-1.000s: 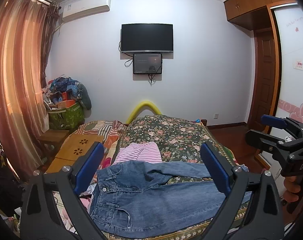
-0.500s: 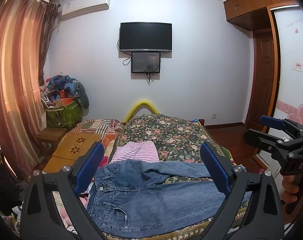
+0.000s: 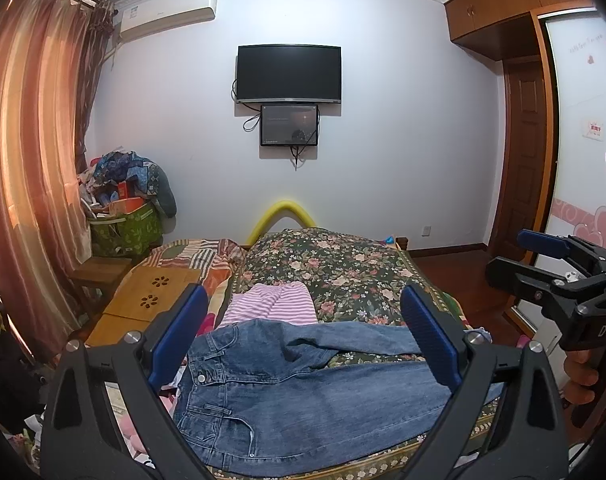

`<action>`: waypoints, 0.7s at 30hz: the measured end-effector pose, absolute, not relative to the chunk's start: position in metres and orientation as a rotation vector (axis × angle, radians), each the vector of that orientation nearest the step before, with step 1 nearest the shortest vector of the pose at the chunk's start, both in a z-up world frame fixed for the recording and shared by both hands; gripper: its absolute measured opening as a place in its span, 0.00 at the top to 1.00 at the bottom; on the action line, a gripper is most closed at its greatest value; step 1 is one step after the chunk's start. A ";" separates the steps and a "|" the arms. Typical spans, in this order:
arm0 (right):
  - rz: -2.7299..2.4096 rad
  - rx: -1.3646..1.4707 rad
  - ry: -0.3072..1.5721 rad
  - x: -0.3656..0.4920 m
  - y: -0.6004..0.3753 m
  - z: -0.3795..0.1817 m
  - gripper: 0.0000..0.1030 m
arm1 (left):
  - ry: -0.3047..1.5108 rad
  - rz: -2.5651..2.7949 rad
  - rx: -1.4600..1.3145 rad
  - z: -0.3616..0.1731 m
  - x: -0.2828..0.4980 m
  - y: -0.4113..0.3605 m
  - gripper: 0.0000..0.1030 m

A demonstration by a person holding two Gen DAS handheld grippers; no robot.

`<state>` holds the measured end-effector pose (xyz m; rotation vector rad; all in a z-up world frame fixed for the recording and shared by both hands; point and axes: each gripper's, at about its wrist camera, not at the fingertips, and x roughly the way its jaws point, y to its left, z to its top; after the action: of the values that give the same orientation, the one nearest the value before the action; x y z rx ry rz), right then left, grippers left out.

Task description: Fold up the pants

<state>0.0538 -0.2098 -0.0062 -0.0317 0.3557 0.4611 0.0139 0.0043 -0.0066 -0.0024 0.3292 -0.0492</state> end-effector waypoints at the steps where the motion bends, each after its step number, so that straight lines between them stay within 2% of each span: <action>1: 0.461 -0.031 0.356 0.054 -0.210 -0.007 0.00 | 0.329 -0.048 -0.002 -0.007 0.014 0.004 0.05; 21: 0.462 -0.021 0.378 0.062 -0.213 -0.011 0.00 | 0.341 -0.044 -0.008 -0.008 0.020 0.002 0.05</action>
<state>0.0620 -0.2131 -0.0111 -0.0209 0.3780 0.4621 0.0199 0.0019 -0.0076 -0.0082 0.3412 -0.0442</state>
